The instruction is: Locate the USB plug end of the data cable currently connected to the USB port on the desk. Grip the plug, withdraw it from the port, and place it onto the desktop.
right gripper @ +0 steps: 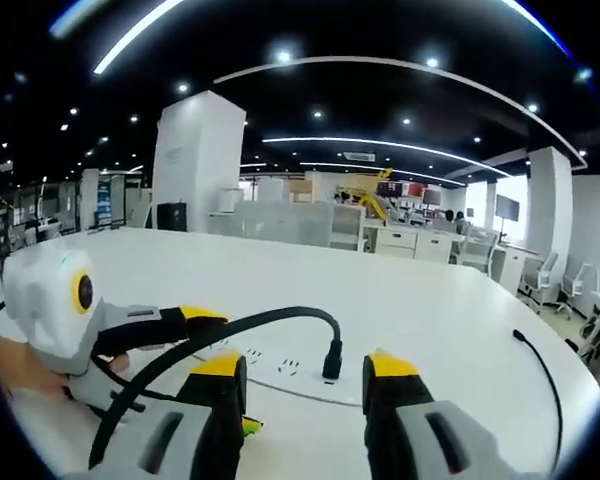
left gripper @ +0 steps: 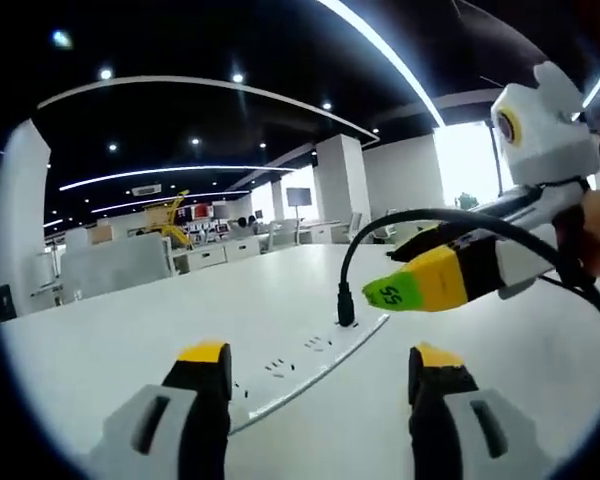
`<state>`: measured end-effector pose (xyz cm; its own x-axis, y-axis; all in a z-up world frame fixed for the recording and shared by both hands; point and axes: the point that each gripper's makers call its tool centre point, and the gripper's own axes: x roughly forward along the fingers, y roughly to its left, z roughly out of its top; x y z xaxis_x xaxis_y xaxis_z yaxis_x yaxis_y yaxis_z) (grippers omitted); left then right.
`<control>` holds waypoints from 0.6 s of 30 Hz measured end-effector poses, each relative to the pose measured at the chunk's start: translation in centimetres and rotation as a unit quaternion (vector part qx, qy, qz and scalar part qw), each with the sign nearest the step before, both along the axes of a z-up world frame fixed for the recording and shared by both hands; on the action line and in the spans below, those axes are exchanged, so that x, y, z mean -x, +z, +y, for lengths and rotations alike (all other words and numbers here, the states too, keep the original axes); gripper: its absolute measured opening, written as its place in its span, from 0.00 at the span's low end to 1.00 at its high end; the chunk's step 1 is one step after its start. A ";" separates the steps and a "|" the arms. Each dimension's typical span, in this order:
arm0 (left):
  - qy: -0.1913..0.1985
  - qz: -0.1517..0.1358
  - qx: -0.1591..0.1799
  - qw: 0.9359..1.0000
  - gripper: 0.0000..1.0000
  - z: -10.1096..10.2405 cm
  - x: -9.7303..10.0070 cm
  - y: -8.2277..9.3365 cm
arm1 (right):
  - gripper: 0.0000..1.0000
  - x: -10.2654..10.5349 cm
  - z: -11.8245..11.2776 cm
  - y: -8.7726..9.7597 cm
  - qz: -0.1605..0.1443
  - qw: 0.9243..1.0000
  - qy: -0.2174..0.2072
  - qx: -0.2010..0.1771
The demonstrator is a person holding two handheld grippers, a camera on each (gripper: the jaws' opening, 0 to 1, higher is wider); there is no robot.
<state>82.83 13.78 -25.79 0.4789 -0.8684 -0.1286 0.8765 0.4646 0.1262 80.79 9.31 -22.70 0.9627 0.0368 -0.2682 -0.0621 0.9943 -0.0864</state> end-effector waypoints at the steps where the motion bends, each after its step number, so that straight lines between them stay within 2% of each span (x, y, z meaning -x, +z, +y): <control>1: -0.008 0.004 -0.002 1.000 0.72 -0.2 0.1 -0.1 | 0.48 -0.1 -0.1 0.0 0.001 1.000 0.001 0.001; 4: -0.015 0.002 0.000 1.000 0.72 -0.3 0.1 0.0 | 0.47 -0.2 -0.4 -0.2 0.005 1.000 0.001 0.005; 9: -0.035 0.035 0.020 0.999 0.73 -0.5 -0.2 0.1 | 0.46 -0.7 -0.8 -0.3 0.007 1.000 0.006 0.004; 11: -0.037 0.038 0.026 0.998 0.73 -0.4 -0.5 0.3 | 0.46 -1.0 -0.7 -0.4 0.015 1.000 0.013 0.002; 18: -0.078 0.019 0.007 0.997 0.73 -1.0 0.2 0.0 | 0.44 -2.0 -0.9 -0.5 0.018 1.000 0.023 0.011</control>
<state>82.59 12.81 -25.78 0.3321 -0.9340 -0.1319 0.9425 0.3231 0.0853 82.83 8.41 -23.20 0.9498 0.0755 -0.3035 -0.1119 0.9882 -0.1045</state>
